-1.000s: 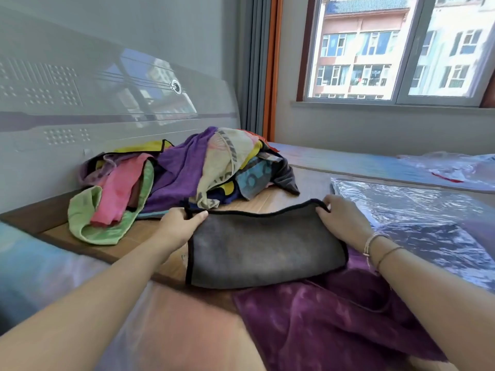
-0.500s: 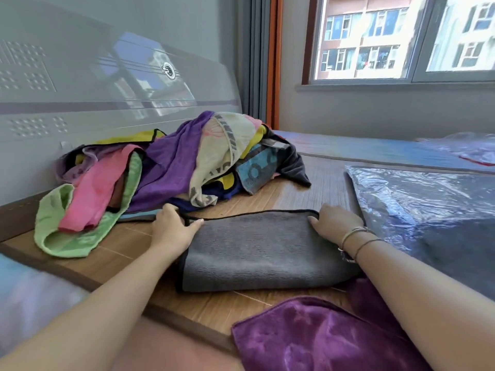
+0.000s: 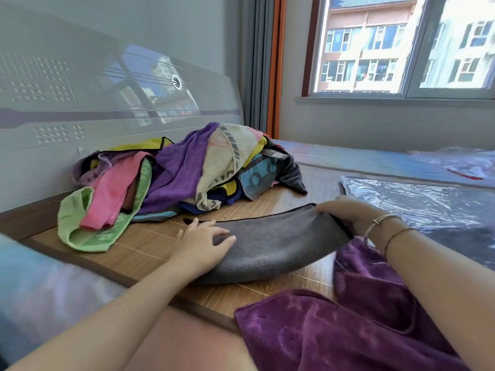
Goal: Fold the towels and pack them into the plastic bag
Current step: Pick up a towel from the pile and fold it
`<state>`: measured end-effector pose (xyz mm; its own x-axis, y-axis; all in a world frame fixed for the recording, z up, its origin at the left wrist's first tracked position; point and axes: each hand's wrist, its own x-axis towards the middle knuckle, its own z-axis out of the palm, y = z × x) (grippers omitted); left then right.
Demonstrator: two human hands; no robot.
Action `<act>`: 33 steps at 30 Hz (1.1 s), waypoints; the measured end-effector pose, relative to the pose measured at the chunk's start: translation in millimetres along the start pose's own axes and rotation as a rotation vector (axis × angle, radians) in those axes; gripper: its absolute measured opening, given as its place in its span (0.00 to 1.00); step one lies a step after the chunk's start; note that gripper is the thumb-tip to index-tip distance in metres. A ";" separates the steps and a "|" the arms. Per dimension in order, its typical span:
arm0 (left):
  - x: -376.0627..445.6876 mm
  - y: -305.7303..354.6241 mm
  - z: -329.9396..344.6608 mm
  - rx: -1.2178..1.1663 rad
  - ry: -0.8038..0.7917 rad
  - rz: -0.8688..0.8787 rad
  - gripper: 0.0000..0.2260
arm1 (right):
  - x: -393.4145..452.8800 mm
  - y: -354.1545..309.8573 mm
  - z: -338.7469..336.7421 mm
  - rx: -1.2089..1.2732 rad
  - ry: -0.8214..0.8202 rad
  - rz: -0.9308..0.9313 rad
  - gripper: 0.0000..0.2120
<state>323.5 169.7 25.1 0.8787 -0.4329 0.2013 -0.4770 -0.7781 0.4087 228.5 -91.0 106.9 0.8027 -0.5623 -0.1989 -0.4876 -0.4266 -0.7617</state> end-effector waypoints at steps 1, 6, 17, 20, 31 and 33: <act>0.6 -5.3 -2.6 -0.038 0.028 -0.019 0.18 | -1.8 -3.5 -0.3 0.089 -0.004 -0.019 0.18; -1.9 -55.0 -3.9 -0.241 0.185 -0.180 0.20 | -17.9 -41.5 32.4 0.388 -0.107 -0.129 0.06; -16.8 -65.9 -5.6 -0.705 0.302 -0.141 0.09 | -43.0 -103.2 152.2 0.268 -0.597 -0.112 0.06; -14.0 -68.4 -1.8 -0.736 0.266 -0.167 0.12 | -41.0 -93.4 159.3 -0.020 -0.322 -0.303 0.13; -17.0 -54.9 -0.6 -0.399 0.280 -0.168 0.24 | -16.7 -14.8 181.3 -0.683 -0.021 -0.545 0.27; -15.0 -45.3 -9.4 -0.347 0.179 -0.246 0.30 | -16.9 -15.5 180.5 -0.690 -0.037 -0.538 0.27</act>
<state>332.2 215.7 11.9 0.9692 -0.1455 0.1987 -0.2455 -0.6364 0.7312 284.5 52.9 10.7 0.9884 -0.1434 0.0508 -0.1292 -0.9676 -0.2171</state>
